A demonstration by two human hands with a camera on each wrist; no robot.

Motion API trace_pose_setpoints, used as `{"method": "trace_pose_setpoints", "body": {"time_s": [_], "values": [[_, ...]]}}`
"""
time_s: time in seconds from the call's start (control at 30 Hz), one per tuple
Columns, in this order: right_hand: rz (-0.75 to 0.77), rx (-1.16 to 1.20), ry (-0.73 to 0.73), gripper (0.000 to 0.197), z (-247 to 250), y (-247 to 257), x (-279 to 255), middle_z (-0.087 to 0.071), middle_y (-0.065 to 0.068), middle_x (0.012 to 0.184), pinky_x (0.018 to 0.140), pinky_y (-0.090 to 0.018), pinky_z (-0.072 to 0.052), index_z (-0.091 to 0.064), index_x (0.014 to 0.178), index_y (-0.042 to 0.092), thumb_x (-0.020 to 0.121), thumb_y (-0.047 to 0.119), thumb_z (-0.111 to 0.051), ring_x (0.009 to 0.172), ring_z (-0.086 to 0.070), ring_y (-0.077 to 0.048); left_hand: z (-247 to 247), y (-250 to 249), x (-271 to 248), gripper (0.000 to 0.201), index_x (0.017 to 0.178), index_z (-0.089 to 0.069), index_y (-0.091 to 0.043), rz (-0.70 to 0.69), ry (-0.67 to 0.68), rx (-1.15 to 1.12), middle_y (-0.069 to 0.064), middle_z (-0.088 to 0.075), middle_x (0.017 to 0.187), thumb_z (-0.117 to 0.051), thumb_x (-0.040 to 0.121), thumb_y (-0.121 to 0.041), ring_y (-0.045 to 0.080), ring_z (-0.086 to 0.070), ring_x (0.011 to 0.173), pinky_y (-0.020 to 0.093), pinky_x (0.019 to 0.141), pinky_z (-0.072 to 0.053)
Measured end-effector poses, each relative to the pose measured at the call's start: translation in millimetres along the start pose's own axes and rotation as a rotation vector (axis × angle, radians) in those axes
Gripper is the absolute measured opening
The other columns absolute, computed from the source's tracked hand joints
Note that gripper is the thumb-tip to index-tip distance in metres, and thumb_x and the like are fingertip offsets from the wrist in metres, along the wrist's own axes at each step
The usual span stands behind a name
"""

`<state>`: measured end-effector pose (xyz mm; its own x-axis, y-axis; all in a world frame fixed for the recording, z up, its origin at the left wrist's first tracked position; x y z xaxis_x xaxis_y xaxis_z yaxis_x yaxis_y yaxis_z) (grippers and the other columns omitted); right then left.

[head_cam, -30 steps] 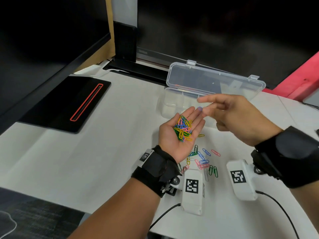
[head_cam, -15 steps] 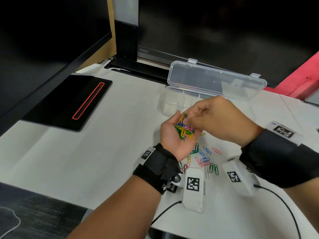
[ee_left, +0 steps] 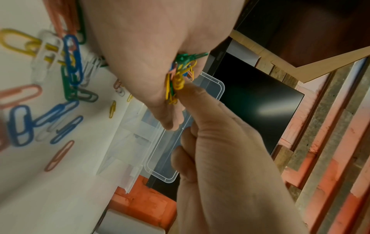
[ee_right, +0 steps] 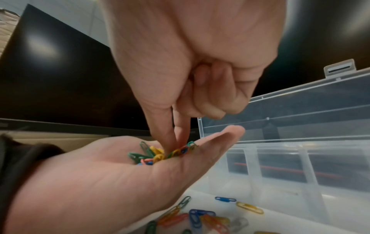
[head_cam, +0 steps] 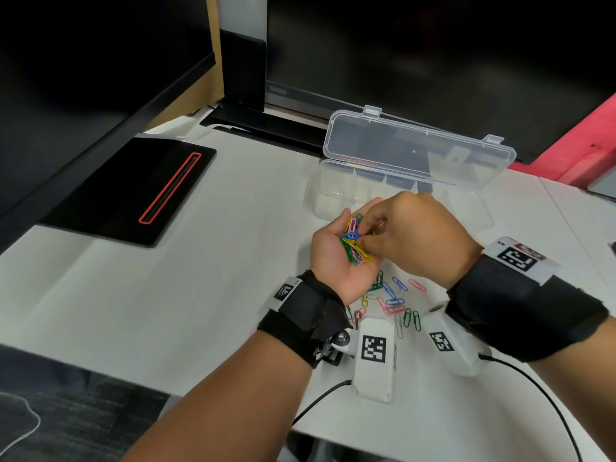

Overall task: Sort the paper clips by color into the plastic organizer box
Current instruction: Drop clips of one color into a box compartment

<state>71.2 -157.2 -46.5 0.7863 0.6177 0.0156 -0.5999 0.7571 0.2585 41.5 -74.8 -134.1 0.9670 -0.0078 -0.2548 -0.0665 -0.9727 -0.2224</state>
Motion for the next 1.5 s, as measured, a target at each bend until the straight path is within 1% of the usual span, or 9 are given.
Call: {"method": "trace_pose_setpoints", "body": {"time_s": [0.23, 0.5, 0.63, 0.87, 1.13, 1.23, 1.3, 1.4, 1.5], "values": [[-0.047, 0.112, 0.005, 0.011, -1, -1, 6, -0.064, 0.009, 0.067, 0.059, -0.027, -0.046, -0.066, 0.069, 0.031, 0.072, 0.025, -0.075, 0.062, -0.057, -0.011, -3, 0, -2, 0.032, 0.092, -0.061, -0.005, 0.010, -0.046, -0.034, 0.011, -0.061, 0.091, -0.039, 0.100, -0.027, 0.022, -0.059, 0.088, 0.030, 0.088, -0.043], [-0.020, 0.010, 0.009, 0.016, -7, 1, 5, -0.072, 0.008, 0.079, 0.063, -0.030, -0.054, -0.065, 0.063, 0.034, 0.076, 0.025, -0.068, 0.067, -0.062, -0.013, 2, 0, 2, 0.047, 0.087, -0.074, 0.001, 0.029, -0.048, -0.087, 0.014, -0.065, 0.097, -0.038, 0.101, -0.027, 0.025, -0.059, 0.095, 0.032, 0.110, -0.030], [-0.101, 0.407, 0.035, 0.016, -2, -3, 5, -0.069, 0.016, 0.064, 0.059, -0.018, -0.046, -0.071, 0.066, 0.020, 0.077, 0.009, -0.071, 0.055, -0.059, 0.001, -2, -1, 1, 0.045, 0.117, -0.062, 0.003, -0.014, -0.018, -0.041, 0.018, -0.066, 0.106, -0.032, 0.102, -0.027, 0.026, -0.064, 0.095, 0.033, 0.093, -0.047], [-0.372, 1.223, 0.231, 0.019, 13, -16, 0, -0.042, 0.006, 0.050, 0.042, -0.020, -0.011, -0.055, 0.069, 0.015, 0.087, 0.013, -0.050, 0.040, -0.023, -0.007, -5, -1, 3, 0.041, 0.112, -0.061, 0.003, -0.029, 0.025, -0.076, 0.019, -0.068, 0.103, -0.033, 0.102, -0.025, 0.028, -0.067, 0.092, 0.036, 0.092, -0.048], [-0.439, 1.777, 0.196, 0.007, 13, -34, 5, -0.039, -0.002, 0.056, 0.033, -0.015, -0.017, -0.035, 0.058, 0.015, 0.058, 0.013, -0.042, 0.037, -0.025, -0.011, -4, 1, 4, 0.044, 0.124, -0.055, 0.007, -0.043, 0.051, -0.072, 0.027, -0.062, 0.123, -0.031, 0.103, -0.024, 0.035, -0.067, 0.101, 0.041, 0.087, -0.056], [-0.435, 1.722, 0.124, 0.017, 13, -33, 8, -0.028, 0.001, 0.053, 0.036, -0.017, -0.011, -0.031, 0.054, 0.018, 0.052, 0.009, -0.045, 0.041, -0.014, -0.012, -4, -1, 4, 0.045, 0.129, -0.052, 0.005, -0.041, 0.045, -0.039, 0.025, -0.058, 0.130, -0.031, 0.103, -0.026, 0.033, -0.064, 0.107, 0.039, 0.088, -0.056], [-0.410, 1.523, 0.125, 0.024, 12, -27, 8, -0.020, 0.002, 0.054, 0.040, -0.019, -0.008, -0.032, 0.053, 0.020, 0.071, 0.012, -0.044, 0.045, -0.009, -0.012, -3, 0, 5, 0.045, 0.127, -0.055, 0.004, -0.038, 0.033, -0.022, 0.023, -0.061, 0.126, -0.032, 0.103, -0.026, 0.031, -0.065, 0.107, 0.039, 0.090, -0.054], [-0.198, 0.775, 0.041, 0.034, 6, -16, 6, -0.061, 0.008, 0.056, 0.040, -0.018, -0.033, -0.056, 0.051, 0.020, 0.085, 0.021, -0.062, 0.043, -0.048, -0.008, 0, 1, 7, 0.050, 0.096, -0.072, 0.001, -0.028, 0.029, -0.060, 0.018, -0.071, 0.099, -0.032, 0.102, -0.026, 0.027, -0.070, 0.089, 0.036, 0.086, -0.054], [-0.033, 0.173, 0.013, 0.011, -2, -9, 4, -0.070, 0.018, 0.078, 0.069, -0.027, -0.053, -0.066, 0.072, 0.029, 0.072, 0.032, -0.076, 0.072, -0.065, -0.004, 4, 2, 8, 0.057, 0.072, -0.074, -0.002, -0.010, 0.037, -0.044, 0.010, -0.069, 0.076, -0.032, 0.102, -0.026, 0.021, -0.071, 0.069, 0.026, 0.068, -0.056]]}}
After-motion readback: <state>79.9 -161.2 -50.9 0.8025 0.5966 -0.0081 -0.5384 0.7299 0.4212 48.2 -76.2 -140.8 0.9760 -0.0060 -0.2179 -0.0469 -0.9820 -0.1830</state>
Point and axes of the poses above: each hand's wrist, its own x-axis towards the middle knuckle, its own z-axis out of the back of the hand, y = z × x, the point moved 1 cm from there along x, towards the middle knuckle
